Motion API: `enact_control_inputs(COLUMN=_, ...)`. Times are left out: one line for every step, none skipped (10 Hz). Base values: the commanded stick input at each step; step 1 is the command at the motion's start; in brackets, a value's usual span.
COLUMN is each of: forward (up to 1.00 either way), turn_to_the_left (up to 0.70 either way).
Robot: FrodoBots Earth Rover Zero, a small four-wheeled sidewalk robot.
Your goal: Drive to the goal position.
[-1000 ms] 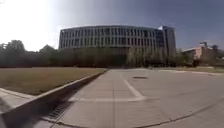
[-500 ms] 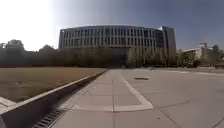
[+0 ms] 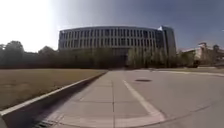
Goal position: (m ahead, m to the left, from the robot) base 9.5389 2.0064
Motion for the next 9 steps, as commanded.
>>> enact_control_inputs(forward=0.59, turn_to_the_left=0.03)
enact_control_inputs(forward=0.6, turn_to_the_left=0.04)
enact_control_inputs(forward=0.62, turn_to_the_left=0.03)
enact_control_inputs(forward=0.64, turn_to_the_left=0.03)
enact_control_inputs(forward=0.66, turn_to_the_left=0.02)
enact_control_inputs(forward=0.7, turn_to_the_left=0.02)
enact_control_inputs(forward=0.69, turn_to_the_left=0.02)
enact_control_inputs(forward=0.66, turn_to_the_left=0.02)
enact_control_inputs(forward=0.64, turn_to_the_left=0.02)
